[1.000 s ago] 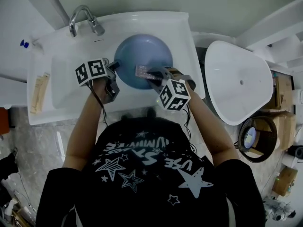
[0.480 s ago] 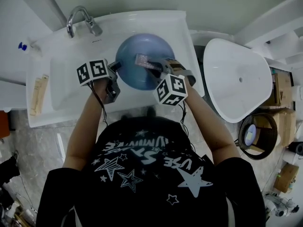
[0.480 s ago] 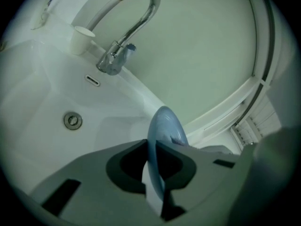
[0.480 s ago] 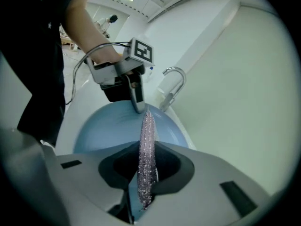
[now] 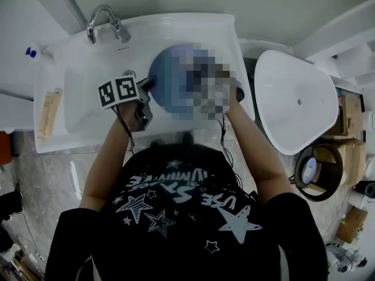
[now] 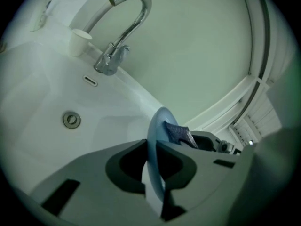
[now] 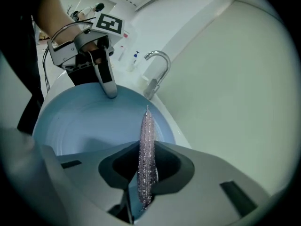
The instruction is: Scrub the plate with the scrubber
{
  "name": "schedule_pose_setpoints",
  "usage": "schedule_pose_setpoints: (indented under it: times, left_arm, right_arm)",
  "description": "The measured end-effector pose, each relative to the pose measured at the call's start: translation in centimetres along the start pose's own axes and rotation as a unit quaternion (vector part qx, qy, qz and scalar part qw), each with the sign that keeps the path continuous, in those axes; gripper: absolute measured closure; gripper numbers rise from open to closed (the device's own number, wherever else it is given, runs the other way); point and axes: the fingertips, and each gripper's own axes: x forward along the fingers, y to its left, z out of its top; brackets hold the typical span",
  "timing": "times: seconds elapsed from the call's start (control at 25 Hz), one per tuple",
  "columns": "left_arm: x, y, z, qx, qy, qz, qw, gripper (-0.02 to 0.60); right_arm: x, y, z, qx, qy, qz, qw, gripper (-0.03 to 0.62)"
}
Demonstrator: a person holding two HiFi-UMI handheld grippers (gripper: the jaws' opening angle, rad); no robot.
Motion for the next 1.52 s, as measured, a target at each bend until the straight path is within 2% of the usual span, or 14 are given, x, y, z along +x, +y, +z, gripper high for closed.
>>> schedule_pose_setpoints:
  times: [0.16, 0.36, 0.68, 0.88, 1.04, 1.12, 1.24, 1.36, 1.52]
  left_arm:
    - [-0.3, 0.2, 0.4, 0.004, -0.012, 0.005, 0.9999, 0.545]
    - [-0.2, 0.4, 1.0, -0.027, -0.031, 0.003, 0.9991, 0.545]
    - [0.0, 0.9, 2.8, -0.048, -0.06, 0.004, 0.997, 0.545]
    - [0.4, 0.8, 3.5, -0.06, -0.066, 0.002, 0.996, 0.543]
    - [0.6, 1.3, 3.0, -0.054, -0.061, 0.01, 0.9966, 0.545]
    - [0.7, 1.6, 2.6, -0.048, -0.056, 0.018, 0.9971, 0.545]
    - [0.6, 1.8, 2.1, -0.048, -0.05, 0.022, 0.9974, 0.545]
    - [0.6, 1.5, 1.4, -0.042, -0.044, 0.018, 0.998, 0.545]
    - [0.8, 0.8, 0.3, -0.015, -0.019, 0.013, 0.9996, 0.545]
  right_arm:
    - [-0.1, 0.3, -0.9, 0.033, 0.025, -0.005, 0.999, 0.514]
    - [-0.9, 1.0, -0.9, 0.063, 0.041, -0.011, 0.997, 0.514]
    - [-2.4, 3.4, 0.6, 0.112, 0.013, 0.017, 0.993, 0.514]
    - [-2.8, 4.5, 1.6, 0.101, -0.001, 0.034, 0.994, 0.513]
    - [-3.1, 5.4, 2.1, 0.116, -0.016, 0.063, 0.991, 0.514]
    - [-3.3, 5.2, 2.3, 0.119, -0.024, 0.063, 0.991, 0.514]
    - [-3.3, 3.4, 2.7, 0.133, -0.032, 0.037, 0.99, 0.514]
    - [-2.7, 1.5, 3.0, 0.116, -0.03, 0.005, 0.993, 0.514]
    - [-2.0, 0.2, 3.8, 0.014, -0.031, -0.02, 0.999, 0.514]
